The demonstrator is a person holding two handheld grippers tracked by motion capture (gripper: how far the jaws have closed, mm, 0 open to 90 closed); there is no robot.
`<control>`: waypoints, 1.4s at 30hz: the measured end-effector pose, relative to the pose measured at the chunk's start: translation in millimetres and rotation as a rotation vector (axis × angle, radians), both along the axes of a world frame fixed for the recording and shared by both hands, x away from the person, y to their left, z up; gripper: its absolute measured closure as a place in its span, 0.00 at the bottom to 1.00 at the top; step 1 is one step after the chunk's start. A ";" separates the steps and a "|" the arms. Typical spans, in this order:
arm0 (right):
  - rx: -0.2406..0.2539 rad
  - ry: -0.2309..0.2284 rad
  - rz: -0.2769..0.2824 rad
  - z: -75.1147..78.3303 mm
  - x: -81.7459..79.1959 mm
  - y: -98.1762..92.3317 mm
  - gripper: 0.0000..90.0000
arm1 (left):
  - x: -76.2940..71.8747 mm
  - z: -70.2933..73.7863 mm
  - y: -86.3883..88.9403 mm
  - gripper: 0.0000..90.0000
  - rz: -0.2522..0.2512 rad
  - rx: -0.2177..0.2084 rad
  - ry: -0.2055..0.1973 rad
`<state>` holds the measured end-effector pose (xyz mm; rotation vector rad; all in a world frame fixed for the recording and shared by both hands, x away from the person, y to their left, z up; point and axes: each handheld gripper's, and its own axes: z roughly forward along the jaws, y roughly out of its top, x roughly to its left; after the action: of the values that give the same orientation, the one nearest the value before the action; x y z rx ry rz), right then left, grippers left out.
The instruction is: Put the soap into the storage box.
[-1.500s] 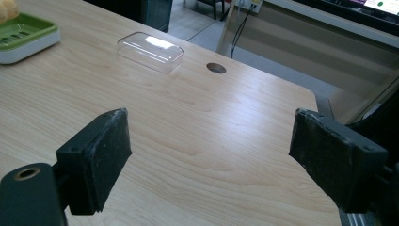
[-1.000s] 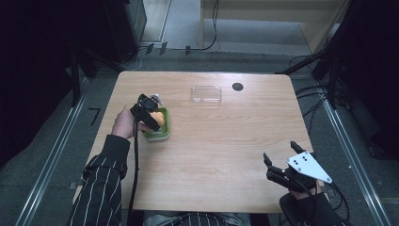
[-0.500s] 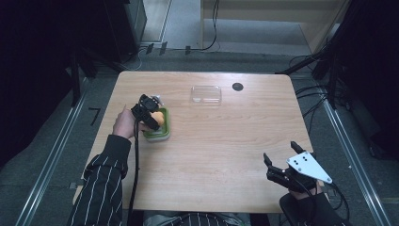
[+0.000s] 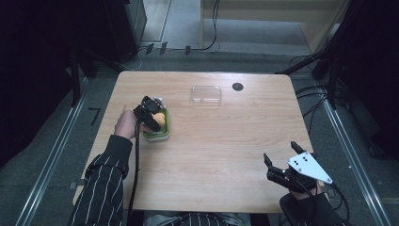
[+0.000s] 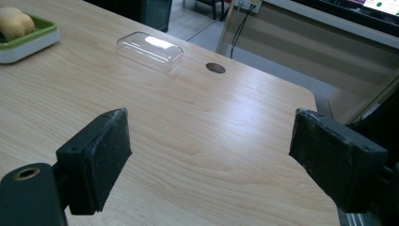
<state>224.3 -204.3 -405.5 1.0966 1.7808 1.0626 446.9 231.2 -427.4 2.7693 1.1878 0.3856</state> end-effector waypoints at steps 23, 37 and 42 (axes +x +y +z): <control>0.001 -0.002 0.001 0.1 0.0 0.2 0.15 | 1.7 -7.6 -0.7 0.43 -0.015 0.012 0.030; 0.004 -0.008 -0.011 0.2 -3.0 -1.9 0.15 | 0.1 -0.1 -0.5 0.29 -0.006 0.003 0.020; 0.003 -0.008 -0.012 0.1 -3.2 -1.6 0.15 | -1.1 3.7 0.1 0.20 0.021 0.005 0.014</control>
<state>221.1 -205.9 -405.3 1.1018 1.7643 1.0611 445.8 231.3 -423.7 2.7706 1.2219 0.3726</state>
